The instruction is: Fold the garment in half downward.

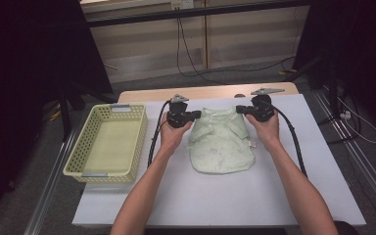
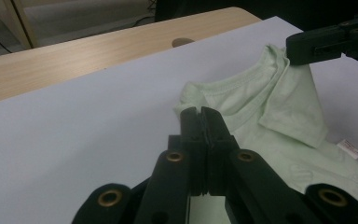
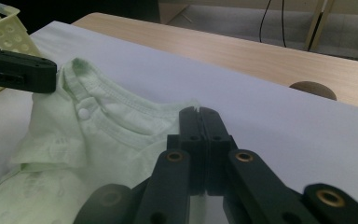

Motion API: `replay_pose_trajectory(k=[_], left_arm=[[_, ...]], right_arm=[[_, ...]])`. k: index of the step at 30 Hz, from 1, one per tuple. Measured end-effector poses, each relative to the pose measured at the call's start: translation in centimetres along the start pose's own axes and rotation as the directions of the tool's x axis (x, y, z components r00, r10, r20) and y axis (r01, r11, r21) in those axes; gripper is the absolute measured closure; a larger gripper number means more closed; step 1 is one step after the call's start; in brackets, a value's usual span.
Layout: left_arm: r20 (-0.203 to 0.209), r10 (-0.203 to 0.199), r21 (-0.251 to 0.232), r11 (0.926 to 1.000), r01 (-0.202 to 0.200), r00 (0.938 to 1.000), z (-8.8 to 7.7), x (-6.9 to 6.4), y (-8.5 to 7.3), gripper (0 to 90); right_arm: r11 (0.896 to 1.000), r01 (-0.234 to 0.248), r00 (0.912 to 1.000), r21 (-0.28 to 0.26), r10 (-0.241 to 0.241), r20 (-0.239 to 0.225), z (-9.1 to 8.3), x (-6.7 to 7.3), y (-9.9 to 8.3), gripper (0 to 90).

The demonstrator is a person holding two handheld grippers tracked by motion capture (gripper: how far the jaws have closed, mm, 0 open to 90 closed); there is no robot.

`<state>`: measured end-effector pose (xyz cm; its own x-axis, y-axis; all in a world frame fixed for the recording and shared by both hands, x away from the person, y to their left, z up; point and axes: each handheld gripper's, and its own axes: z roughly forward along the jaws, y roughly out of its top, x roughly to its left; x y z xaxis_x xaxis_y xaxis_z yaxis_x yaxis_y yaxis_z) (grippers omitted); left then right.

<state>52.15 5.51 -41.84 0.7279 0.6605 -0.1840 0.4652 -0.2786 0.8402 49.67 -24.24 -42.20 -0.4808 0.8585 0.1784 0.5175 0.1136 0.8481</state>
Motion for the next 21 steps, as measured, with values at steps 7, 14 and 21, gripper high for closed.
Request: replay_pose_trajectory(k=[7, 14, 21], left_arm=[[0.011, 0.016, -0.007, 0.9998, -0.016, 0.9998, -0.6, -0.9, -0.4, 89.3], [0.017, 0.051, -0.007, 0.9987, -0.051, 0.9986, -1.6, -1.6, -0.5, 89.3], [0.005, 0.056, -0.012, 0.9983, -0.056, 0.9984, -1.9, -2.5, -1.8, 89.3]], right_arm=[[1.000, 0.017, 0.9994, -0.015, -0.017, -0.030, -0.7, 0.8, -0.3, 90.0], [0.999, 0.047, 0.9975, -0.023, -0.048, -0.052, -2.0, 1.6, -0.5, 90.0], [0.997, 0.069, 0.9954, -0.023, -0.070, -0.065, -3.0, 2.2, -0.8, 90.0]])
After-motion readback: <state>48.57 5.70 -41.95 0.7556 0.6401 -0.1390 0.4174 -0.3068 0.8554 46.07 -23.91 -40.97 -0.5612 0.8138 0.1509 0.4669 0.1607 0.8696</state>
